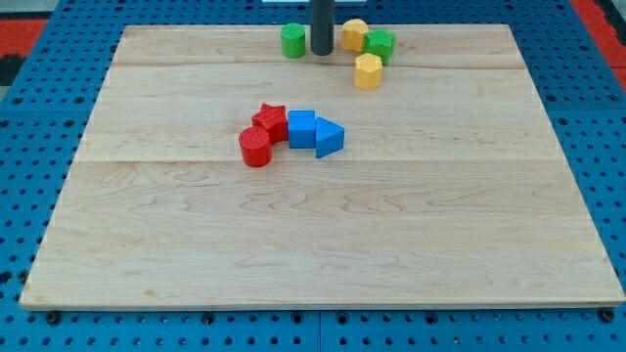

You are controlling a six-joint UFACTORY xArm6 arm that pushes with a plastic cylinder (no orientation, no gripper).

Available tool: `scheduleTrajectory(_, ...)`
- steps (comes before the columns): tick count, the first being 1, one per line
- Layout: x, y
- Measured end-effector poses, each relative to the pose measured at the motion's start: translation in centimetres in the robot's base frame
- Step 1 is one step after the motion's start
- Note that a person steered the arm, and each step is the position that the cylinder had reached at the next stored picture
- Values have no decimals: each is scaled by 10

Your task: Make a horizontal line with the green blocks and the yellow heart

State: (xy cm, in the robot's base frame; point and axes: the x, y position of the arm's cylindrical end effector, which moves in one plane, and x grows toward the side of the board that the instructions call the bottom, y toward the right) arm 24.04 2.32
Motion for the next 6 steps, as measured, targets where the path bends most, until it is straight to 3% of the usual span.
scheduleTrajectory(2,0,98)
scheduleTrajectory(3,6,88)
scheduleTrajectory(4,21,-19)
scheduleTrajectory(6,-18,-25)
